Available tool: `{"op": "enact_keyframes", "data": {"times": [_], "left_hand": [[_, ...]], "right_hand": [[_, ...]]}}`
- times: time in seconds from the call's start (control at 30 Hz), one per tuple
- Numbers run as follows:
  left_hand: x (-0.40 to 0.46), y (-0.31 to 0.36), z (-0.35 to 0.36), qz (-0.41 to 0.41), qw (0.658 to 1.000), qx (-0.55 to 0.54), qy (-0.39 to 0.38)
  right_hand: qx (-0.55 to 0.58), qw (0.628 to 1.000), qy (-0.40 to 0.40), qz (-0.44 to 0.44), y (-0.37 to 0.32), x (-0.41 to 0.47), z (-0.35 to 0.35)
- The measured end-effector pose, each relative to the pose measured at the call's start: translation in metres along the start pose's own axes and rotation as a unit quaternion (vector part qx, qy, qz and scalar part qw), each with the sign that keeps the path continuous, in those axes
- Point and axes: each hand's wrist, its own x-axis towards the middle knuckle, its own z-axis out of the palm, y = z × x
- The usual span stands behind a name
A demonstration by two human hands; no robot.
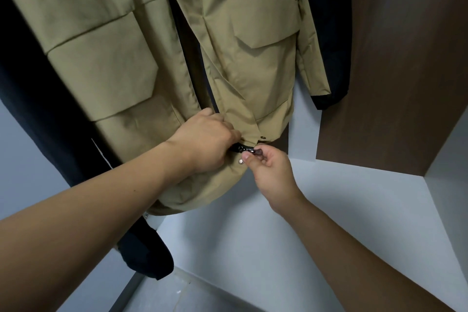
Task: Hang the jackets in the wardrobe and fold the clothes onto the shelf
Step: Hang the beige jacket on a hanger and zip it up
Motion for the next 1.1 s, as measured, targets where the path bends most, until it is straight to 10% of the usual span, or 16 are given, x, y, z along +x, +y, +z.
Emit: {"op": "enact_keyframes", "data": {"times": [0.33,0.43,0.67,1.1], "left_hand": [[-0.009,-0.022,-0.013,-0.066,0.998,0.009,0.011],[-0.011,-0.015,-0.013,-0.057,0.998,-0.012,0.034],[-0.006,-0.008,-0.018,-0.086,0.993,-0.076,0.041],[0.000,-0.052,-0.053,-0.172,0.985,0.019,0.006]], "right_hand": [[0.086,0.993,-0.030,0.076,-0.004,0.003,-0.009],[-0.060,0.984,-0.079,0.151,-0.006,0.008,-0.013],[-0.421,0.896,0.084,-0.115,-0.027,0.015,0.001],[-0.540,0.825,0.008,-0.168,-0.026,0.007,0.009]]}}
